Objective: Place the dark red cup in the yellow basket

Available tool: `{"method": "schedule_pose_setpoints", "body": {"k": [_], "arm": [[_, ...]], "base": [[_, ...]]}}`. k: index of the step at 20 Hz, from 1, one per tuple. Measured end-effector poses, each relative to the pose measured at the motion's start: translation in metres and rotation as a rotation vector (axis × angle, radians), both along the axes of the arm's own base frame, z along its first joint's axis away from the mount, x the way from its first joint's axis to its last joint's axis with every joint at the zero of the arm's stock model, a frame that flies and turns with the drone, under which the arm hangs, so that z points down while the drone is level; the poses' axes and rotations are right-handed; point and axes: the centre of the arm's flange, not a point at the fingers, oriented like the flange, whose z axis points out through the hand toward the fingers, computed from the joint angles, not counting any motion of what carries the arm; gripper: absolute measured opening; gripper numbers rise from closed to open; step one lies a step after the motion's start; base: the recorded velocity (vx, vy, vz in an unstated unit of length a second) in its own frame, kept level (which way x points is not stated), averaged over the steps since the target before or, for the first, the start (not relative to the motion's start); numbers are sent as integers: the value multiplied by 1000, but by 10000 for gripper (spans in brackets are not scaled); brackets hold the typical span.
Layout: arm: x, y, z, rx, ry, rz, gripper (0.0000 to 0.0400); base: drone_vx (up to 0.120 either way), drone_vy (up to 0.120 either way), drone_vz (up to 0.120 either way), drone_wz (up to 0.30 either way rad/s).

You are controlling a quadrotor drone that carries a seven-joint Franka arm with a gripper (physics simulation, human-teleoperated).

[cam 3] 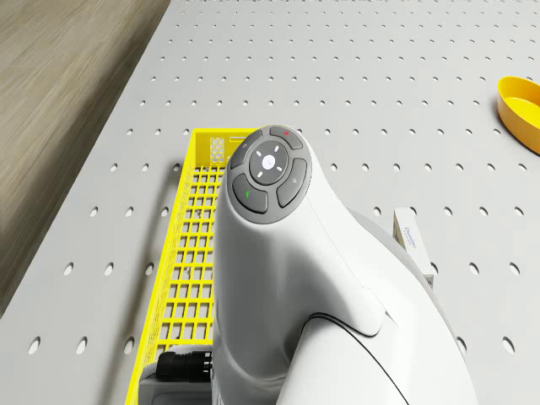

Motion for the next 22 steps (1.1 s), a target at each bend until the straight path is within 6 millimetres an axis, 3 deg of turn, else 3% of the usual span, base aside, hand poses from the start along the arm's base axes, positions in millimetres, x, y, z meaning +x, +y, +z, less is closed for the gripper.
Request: {"method": "schedule_pose_setpoints", "body": {"k": [11,15,22], "arm": [[0,0,0,0,0,0,100],[0,0,0,0,0,0,100],[0,0,0,0,0,0,100]], "base": [[120,120,0,0],[120,10,0,0],[120,0,-97,0]]}}
